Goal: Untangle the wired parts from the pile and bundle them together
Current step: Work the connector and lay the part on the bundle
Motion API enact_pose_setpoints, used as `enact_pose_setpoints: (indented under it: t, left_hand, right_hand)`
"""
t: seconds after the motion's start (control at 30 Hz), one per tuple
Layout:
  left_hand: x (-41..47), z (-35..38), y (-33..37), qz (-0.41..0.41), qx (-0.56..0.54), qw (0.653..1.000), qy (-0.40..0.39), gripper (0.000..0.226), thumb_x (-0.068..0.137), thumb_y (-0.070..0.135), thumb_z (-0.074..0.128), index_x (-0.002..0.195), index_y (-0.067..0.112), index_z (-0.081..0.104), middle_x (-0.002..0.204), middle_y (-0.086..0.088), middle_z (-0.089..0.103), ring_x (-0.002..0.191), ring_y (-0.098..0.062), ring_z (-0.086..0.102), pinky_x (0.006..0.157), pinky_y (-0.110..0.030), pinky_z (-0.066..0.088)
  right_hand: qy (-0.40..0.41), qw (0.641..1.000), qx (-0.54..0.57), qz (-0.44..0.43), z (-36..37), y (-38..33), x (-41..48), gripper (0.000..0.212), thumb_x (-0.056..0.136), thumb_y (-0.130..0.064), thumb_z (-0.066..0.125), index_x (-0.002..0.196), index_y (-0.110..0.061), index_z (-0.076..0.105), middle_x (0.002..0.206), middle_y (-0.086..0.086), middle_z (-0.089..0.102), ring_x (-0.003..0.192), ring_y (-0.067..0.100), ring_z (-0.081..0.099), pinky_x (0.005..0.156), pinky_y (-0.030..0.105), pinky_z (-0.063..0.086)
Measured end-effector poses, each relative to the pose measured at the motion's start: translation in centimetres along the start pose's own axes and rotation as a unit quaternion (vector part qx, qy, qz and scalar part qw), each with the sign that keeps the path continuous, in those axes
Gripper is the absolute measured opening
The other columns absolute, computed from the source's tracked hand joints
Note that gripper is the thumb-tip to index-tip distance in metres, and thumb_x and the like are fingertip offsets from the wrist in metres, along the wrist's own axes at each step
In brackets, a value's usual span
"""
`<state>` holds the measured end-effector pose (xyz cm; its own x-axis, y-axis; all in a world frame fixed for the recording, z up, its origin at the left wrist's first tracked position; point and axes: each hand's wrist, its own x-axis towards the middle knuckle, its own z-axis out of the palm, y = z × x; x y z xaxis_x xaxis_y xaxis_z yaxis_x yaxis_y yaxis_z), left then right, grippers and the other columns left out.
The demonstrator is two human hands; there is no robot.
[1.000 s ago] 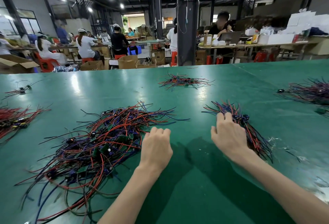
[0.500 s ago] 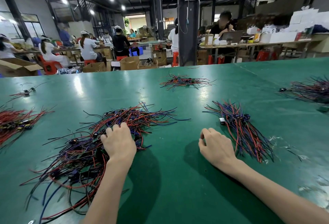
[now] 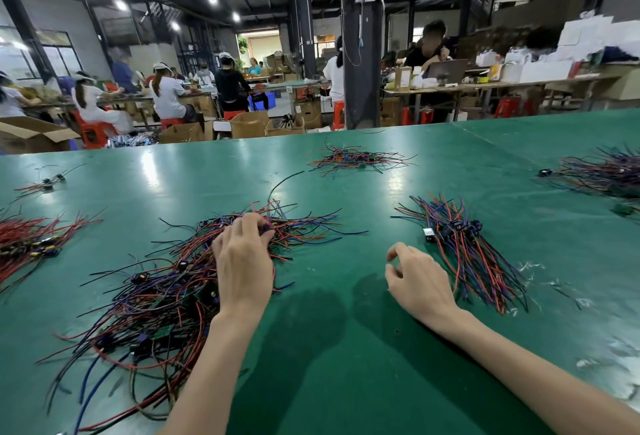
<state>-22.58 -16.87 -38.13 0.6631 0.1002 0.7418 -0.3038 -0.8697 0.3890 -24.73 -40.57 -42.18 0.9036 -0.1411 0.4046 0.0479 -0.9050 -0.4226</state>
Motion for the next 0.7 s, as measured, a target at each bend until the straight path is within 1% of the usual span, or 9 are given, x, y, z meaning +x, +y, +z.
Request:
enact_pose_setpoints:
  t: [0.1, 0.13, 0.2, 0.27, 0.33, 0.47, 0.57, 0.63, 0.7]
  left_hand:
    - [-0.7, 0.2, 1.8, 0.089, -0.089, 0.992, -0.018, 0.017, 0.084, 0.002, 0.067, 0.097, 0.004, 0.057, 0.092, -0.010, 0.060, 0.078, -0.031, 0.059, 0.067, -0.038, 0.048]
    - [-1.0, 0.4, 2.3, 0.111, -0.103, 0.988, -0.034, 0.016, 0.083, 0.002, 0.067, 0.096, 0.003, 0.058, 0.092, -0.009, 0.060, 0.077, -0.030, 0.060, 0.064, -0.038, 0.050]
    - [-1.7, 0.9, 3.1, 0.152, -0.120, 0.978, -0.075, 0.014, 0.083, 0.002, 0.068, 0.095, 0.001, 0.060, 0.091, -0.008, 0.061, 0.076, -0.029, 0.062, 0.062, -0.041, 0.052]
    - [-2.4, 1.4, 3.9, 0.189, -0.129, 0.967, -0.116, 0.011, 0.084, 0.004, 0.068, 0.093, 0.001, 0.062, 0.089, -0.009, 0.062, 0.075, -0.029, 0.063, 0.062, -0.043, 0.052]
    - [-3.1, 1.8, 4.5, 0.215, -0.137, 0.956, -0.144, 0.009, 0.085, 0.009, 0.066, 0.091, 0.002, 0.063, 0.087, -0.009, 0.062, 0.073, -0.030, 0.062, 0.061, -0.043, 0.052]
    - [-4.2, 2.5, 5.1, 0.224, -0.146, 0.947, -0.179, 0.011, 0.084, 0.007, 0.063, 0.094, 0.003, 0.063, 0.091, -0.008, 0.061, 0.077, -0.029, 0.061, 0.066, -0.040, 0.049]
    - [-4.7, 3.0, 4.8, 0.183, -0.170, 0.947, -0.202, 0.027, 0.082, 0.004, 0.067, 0.108, 0.007, 0.060, 0.102, -0.003, 0.062, 0.087, -0.023, 0.060, 0.077, -0.033, 0.048]
    - [-4.8, 3.3, 4.7, 0.137, -0.191, 0.951, -0.200, 0.036, 0.082, 0.012, 0.070, 0.116, 0.010, 0.058, 0.107, 0.002, 0.063, 0.088, -0.015, 0.058, 0.081, -0.025, 0.047]
    - [-4.8, 3.4, 4.7, 0.083, -0.207, 0.954, -0.199, 0.030, 0.085, 0.024, 0.068, 0.112, 0.013, 0.061, 0.101, 0.006, 0.064, 0.082, -0.009, 0.057, 0.079, -0.021, 0.046]
  right_hand:
    - [-0.018, 0.978, 0.207, 0.032, -0.5, -0.3, 0.2, 0.002, 0.087, -0.014, 0.061, 0.085, -0.015, 0.062, 0.064, -0.005, 0.053, 0.060, 0.018, 0.049, 0.057, 0.027, 0.040]
    - [-0.051, 0.952, 0.297, 0.059, -0.7, -0.6, 0.1, 0.004, 0.087, -0.013, 0.063, 0.083, -0.013, 0.064, 0.064, -0.003, 0.054, 0.054, 0.017, 0.048, 0.051, 0.025, 0.041]
    - [-0.132, 0.872, 0.459, 0.106, -1.0, -1.2, -0.1, 0.008, 0.088, -0.013, 0.064, 0.090, -0.005, 0.065, 0.067, 0.003, 0.055, 0.044, 0.015, 0.045, 0.038, 0.022, 0.037]
    - [-0.190, 0.809, 0.541, 0.126, -1.2, -1.7, -0.4, 0.020, 0.087, -0.015, 0.063, 0.097, 0.003, 0.064, 0.069, 0.005, 0.058, 0.044, 0.015, 0.047, 0.036, 0.022, 0.040]
    - [-0.218, 0.777, 0.576, 0.131, -1.3, -2.1, -0.6, 0.022, 0.084, -0.017, 0.064, 0.095, 0.002, 0.066, 0.070, 0.004, 0.061, 0.048, 0.015, 0.051, 0.040, 0.025, 0.046]
    - [-0.214, 0.766, 0.592, 0.131, -1.1, -2.3, -0.8, 0.008, 0.084, -0.009, 0.065, 0.081, -0.002, 0.065, 0.069, 0.007, 0.064, 0.053, 0.012, 0.057, 0.049, 0.026, 0.052]
    - [-0.197, 0.762, 0.600, 0.141, -1.1, -2.0, -0.6, 0.007, 0.084, -0.001, 0.064, 0.077, -0.002, 0.066, 0.066, 0.005, 0.067, 0.054, 0.011, 0.062, 0.054, 0.026, 0.056]
    - [-0.183, 0.763, 0.601, 0.151, -1.2, -1.9, -0.4, 0.009, 0.084, 0.002, 0.063, 0.076, -0.002, 0.066, 0.064, 0.005, 0.066, 0.052, 0.010, 0.061, 0.054, 0.025, 0.055]
    - [-0.165, 0.764, 0.602, 0.161, -1.3, -1.8, -0.2, 0.006, 0.084, 0.002, 0.064, 0.079, 0.000, 0.067, 0.065, 0.006, 0.066, 0.051, 0.011, 0.060, 0.053, 0.024, 0.055]
